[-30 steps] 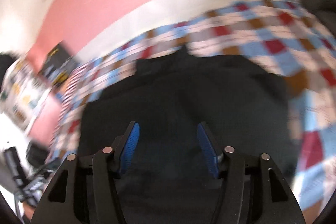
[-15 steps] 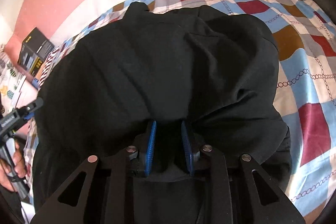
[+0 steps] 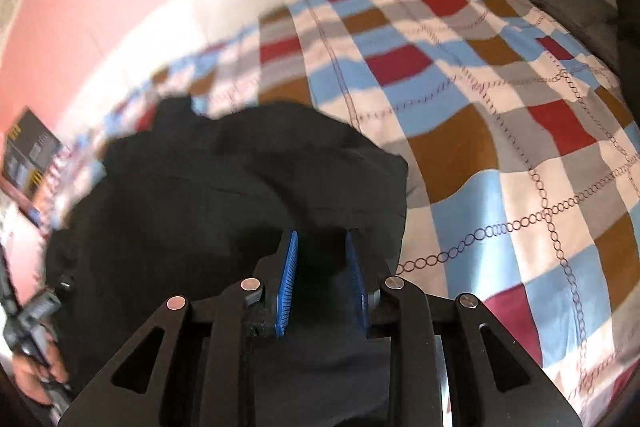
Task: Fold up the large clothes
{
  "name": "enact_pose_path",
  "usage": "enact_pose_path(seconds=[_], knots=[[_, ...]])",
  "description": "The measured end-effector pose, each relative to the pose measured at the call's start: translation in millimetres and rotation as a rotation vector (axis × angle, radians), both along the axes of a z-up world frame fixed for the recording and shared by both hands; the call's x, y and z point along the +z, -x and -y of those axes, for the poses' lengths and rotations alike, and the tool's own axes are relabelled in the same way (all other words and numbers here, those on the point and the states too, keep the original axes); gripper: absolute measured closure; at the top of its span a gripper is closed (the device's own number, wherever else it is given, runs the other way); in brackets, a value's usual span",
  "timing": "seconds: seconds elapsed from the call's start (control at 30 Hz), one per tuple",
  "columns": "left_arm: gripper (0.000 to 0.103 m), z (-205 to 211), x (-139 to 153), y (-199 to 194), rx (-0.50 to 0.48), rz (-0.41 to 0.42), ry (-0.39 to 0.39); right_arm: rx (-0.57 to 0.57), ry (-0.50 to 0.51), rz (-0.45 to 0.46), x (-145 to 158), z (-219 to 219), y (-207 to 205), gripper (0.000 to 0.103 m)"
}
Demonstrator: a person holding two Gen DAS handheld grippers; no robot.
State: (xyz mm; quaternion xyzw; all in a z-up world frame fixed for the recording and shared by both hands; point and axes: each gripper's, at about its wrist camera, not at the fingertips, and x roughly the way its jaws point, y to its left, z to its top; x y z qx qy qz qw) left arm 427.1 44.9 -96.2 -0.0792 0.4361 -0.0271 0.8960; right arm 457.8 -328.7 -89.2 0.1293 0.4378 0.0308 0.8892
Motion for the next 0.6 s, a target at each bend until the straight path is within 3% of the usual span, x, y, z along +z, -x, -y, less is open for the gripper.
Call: enact_pose_path(seconds=[0.1, 0.2, 0.3, 0.43, 0.53, 0.6], knots=[[0.044, 11.4, -6.4, 1.4, -0.008, 0.028, -0.061, 0.030, 0.078, -0.026, -21.3, -9.0, -3.9, 0.077], [0.044, 7.8, -10.0, -2.3, 0.007, 0.008, -0.032, 0.016, 0.086, -0.035, -21.5, -6.0, -1.4, 0.077], [0.049, 8.4, 7.0, 4.8, 0.017, -0.015, -0.059, -0.002, 0.079, -0.026, 2.7, -3.9, 14.1, 0.077], [0.054, 3.1, 33.7, 35.4, 0.003, 0.058, -0.114, 0.043, 0.067, 0.055, 26.3, -10.1, 53.5, 0.077], [0.053, -8.0, 13.5, 39.3, 0.013, -0.011, -0.145, 0.063, 0.080, -0.019, 3.8, -13.6, 58.2, 0.077], [0.053, -15.2, 7.5, 38.7, 0.025, -0.034, -0.125, 0.058, 0.074, -0.058, -9.7, -12.8, 58.6, 0.077]])
